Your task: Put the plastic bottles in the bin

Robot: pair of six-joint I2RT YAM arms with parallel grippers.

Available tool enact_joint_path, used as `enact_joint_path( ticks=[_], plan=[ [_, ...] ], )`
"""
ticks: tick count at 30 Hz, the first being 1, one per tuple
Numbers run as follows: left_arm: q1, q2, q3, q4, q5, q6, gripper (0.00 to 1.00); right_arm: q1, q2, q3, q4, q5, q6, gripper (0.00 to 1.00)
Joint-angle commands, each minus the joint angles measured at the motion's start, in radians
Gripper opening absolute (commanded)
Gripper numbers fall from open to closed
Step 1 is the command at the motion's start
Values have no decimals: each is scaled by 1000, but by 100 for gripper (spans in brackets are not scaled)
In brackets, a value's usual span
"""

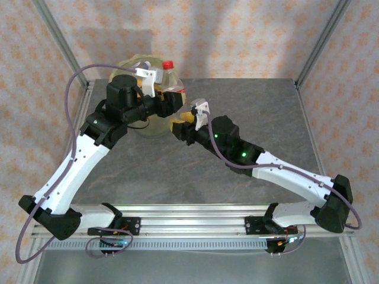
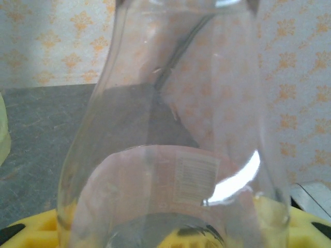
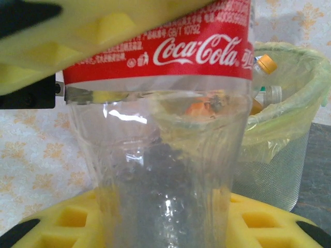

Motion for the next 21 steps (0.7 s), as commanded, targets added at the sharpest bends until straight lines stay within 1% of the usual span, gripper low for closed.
enact_joint_path(
  ticks=[1,2,4,6,8,9,13,16,21],
  plan=[
    [-10,-2,71,-19,-44,62,51,0,8,38,-4,-8,-4,25],
    [-10,1,88,-36,-61,82,50,0,6,43,-14,-2,-7,34],
    [-10,9,127,-70,-105,130,50,0,3,54,-37,12,-17,58],
    [-8,19,179,-108,-170,190,48,1,-6,60,-62,38,-27,76],
    [-8,43,246,-149,-245,271,48,1,-21,56,-80,74,-33,97],
    [-7,55,283,-169,-276,306,47,0,-29,54,-89,89,-35,99],
    [2,148,465,-268,-397,467,47,1,-58,50,-143,176,-29,99],
    [21,226,580,-318,-472,551,46,1,-68,42,-173,233,-17,99],
    [66,363,753,-408,-527,632,45,1,-72,31,-207,282,4,99]
  ],
)
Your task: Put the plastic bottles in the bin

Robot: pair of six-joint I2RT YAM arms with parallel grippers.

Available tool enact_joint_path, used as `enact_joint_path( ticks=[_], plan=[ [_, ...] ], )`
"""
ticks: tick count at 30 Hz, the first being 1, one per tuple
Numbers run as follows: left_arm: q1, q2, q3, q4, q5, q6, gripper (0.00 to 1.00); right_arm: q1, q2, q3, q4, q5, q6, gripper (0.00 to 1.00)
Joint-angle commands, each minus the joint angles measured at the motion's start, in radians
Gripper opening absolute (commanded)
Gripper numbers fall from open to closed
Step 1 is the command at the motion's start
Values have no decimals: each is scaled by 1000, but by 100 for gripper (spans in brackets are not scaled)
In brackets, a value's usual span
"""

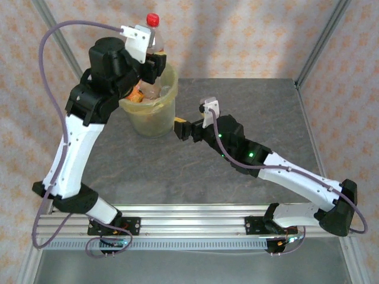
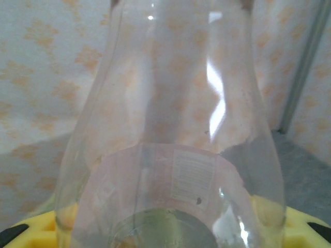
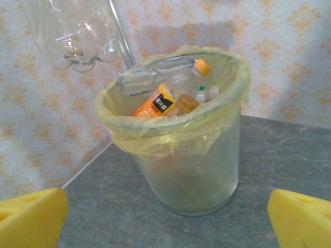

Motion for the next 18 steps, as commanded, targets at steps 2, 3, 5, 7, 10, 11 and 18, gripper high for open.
enact_joint_path(
  ticks=[2,3,5,7,10,11,18],
  plan=[
    [40,110,114,-136,-98,130,45,0,-17,-3,-61,85,23,99],
    [46,124,125,-141,-105,142,45,-1,-17,-6,-68,87,22,99],
    [55,148,127,-134,-136,182,46,-1,-17,-18,-72,84,21,99],
    [66,169,128,-121,-167,206,45,-1,-53,-33,-74,84,23,99],
    [92,205,143,-128,-167,229,45,-1,-78,-50,-97,122,33,99],
    [97,217,146,-134,-169,242,45,0,-87,-54,-107,141,37,99],
    [106,275,151,-187,-175,287,45,0,-145,-73,-183,278,74,99]
  ],
)
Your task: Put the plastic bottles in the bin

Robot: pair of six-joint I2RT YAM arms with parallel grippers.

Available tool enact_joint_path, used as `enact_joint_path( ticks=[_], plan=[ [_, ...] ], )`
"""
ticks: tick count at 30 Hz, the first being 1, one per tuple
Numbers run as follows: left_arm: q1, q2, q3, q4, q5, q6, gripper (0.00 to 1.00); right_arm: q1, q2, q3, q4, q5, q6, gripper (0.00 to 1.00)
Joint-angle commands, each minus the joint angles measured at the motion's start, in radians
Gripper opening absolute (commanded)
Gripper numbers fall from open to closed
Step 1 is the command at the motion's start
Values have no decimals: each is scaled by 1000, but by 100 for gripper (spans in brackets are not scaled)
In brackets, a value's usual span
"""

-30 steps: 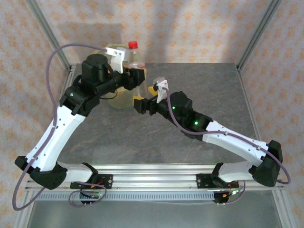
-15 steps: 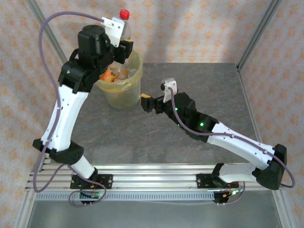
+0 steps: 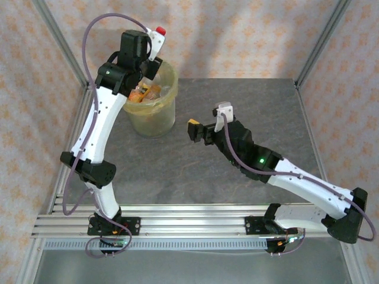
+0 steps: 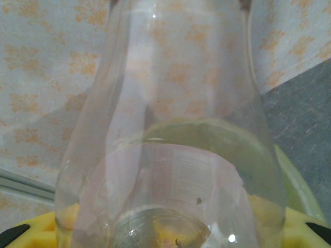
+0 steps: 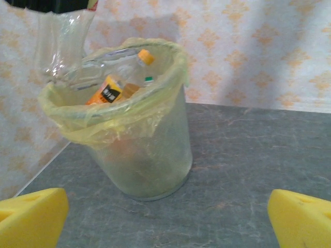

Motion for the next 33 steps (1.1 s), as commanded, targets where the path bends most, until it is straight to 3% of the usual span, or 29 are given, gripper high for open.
enact_joint_path(
  ticks=[1,13,26,30,33],
  plan=[
    [2,12,37,-61,-24,45,44,-1,-34,-8,-69,124,37,99],
    [3,101,30,-138,-90,77,46,-9,-48,3,-156,221,85,99],
    [2,121,25,-145,-44,87,87,-16,-49,8,-182,237,94,99],
    [3,117,33,-140,-11,73,90,-18,-49,9,-187,235,93,99],
    [2,112,43,-126,5,52,85,-19,-47,8,-186,235,94,99]
  ],
)
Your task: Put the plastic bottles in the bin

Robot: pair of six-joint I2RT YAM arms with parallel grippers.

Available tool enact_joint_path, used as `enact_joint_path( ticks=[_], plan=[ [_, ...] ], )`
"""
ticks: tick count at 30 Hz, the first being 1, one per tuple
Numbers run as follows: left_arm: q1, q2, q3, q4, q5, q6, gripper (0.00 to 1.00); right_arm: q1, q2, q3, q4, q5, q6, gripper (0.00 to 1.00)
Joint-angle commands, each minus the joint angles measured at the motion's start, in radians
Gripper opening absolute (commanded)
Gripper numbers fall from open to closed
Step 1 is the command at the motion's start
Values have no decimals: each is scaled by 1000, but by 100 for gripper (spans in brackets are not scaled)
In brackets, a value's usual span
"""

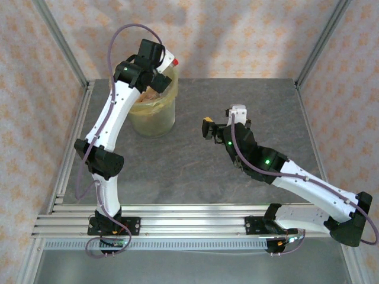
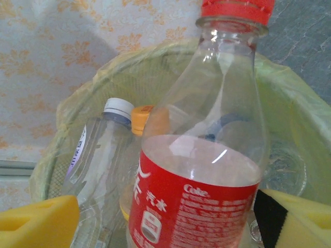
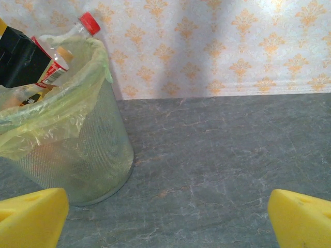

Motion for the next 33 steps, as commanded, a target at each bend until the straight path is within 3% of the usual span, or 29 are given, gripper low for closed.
enact_joint_path(
  ticks=[1,8,16,25,33],
  plan=[
    [4,-23,43,9,28,-33,81,-7,-13,8,-29,22,8,99],
    [4,-22,47,36,59,-54,68,-7,-12,6,-32,18,8,99],
    [10,-18,-12,15,-23,-37,58,-10,-12,3,-38,20,13,99],
    [70,-55,-82,-13,-8,-47,45,-17,-12,2,-41,25,17,99],
    [74,-131,-149,-21,38,-54,46,-22,-10,0,-38,27,19,99]
  ],
)
